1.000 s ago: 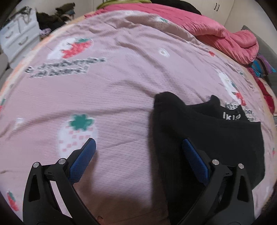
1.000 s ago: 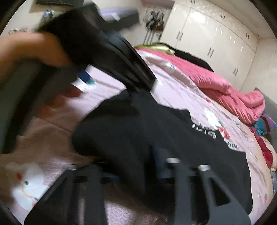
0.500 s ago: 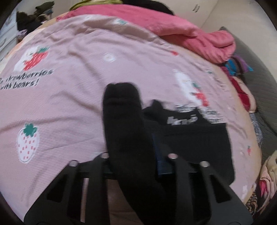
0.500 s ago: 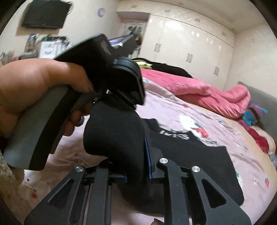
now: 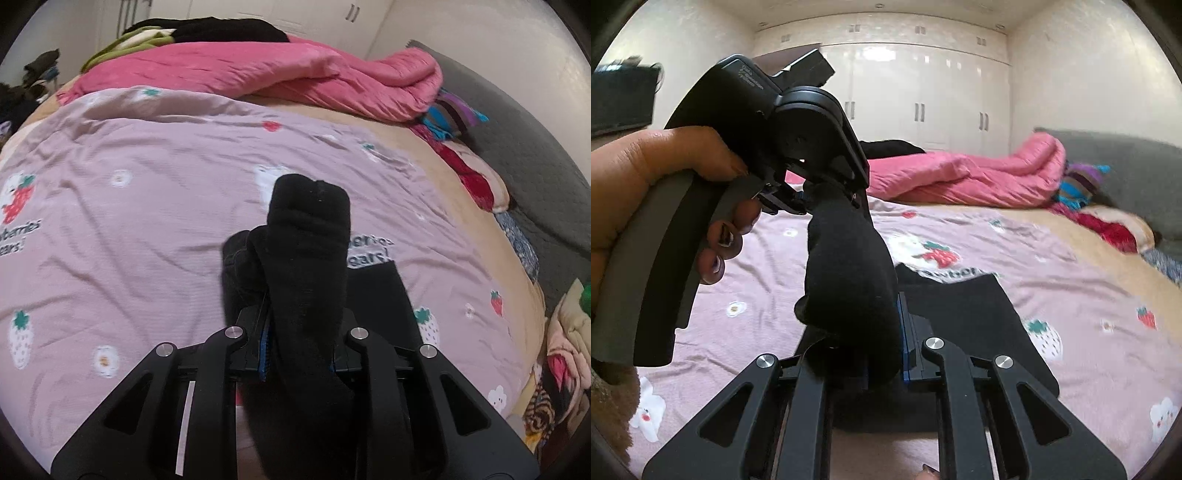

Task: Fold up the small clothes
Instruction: 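Lift the grasped side with the right tool and fold it over the bundle, then lay the folded side down on the bundle and open the right tool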

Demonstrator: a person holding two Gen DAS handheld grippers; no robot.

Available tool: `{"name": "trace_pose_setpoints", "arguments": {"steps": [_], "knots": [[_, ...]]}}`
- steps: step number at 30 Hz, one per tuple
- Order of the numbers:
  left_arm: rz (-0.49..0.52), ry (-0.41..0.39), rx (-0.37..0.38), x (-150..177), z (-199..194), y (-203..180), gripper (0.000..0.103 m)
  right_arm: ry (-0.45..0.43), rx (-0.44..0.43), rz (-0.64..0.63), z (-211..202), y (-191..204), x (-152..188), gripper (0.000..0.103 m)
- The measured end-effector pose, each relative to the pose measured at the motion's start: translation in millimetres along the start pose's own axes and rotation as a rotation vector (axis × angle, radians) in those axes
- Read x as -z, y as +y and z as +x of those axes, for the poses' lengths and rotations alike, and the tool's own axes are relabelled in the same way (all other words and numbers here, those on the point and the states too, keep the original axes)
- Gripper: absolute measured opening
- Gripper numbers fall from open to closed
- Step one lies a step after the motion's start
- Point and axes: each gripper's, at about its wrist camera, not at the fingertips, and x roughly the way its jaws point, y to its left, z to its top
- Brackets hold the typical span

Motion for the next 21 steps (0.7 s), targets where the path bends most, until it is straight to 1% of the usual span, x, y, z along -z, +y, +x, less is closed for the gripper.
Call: {"name": "trace_pose_setpoints", "arguments": {"steps": [2,6,8,15,19,21], "knots": [[0.017,0.014,-0.003,-0.1,9.8,-13.3,0.014,0.014,0.005,0.033,2.1,-12.9,4.3,0.010],[0.042,0.040,-0.007,2.5,25.6,-32.2,0.014,0.039,-0.006,0.098,-0.3,-24.8,15.8,0.010],[0.052,0.054,-0.005,3.6,34.5,-40.1,0.014,0.059,-0.047,0.174,2.9,-35.6,22.5,0.010],[0.079,0.103,-0.013,8.2,60.6,-59.3,0.015,0.120,-0.108,0.333,11.0,-58.4,36.8,0.010],[0.081,0.143,-0.014,10.0,78.3,-65.0,0.018,0.164,-0.153,0.470,18.9,-77.8,48.8,0.011],[0.079,0.165,-0.009,11.2,89.2,-67.3,0.019,0.181,-0.169,0.517,21.3,-85.5,51.3,0.011]]}}
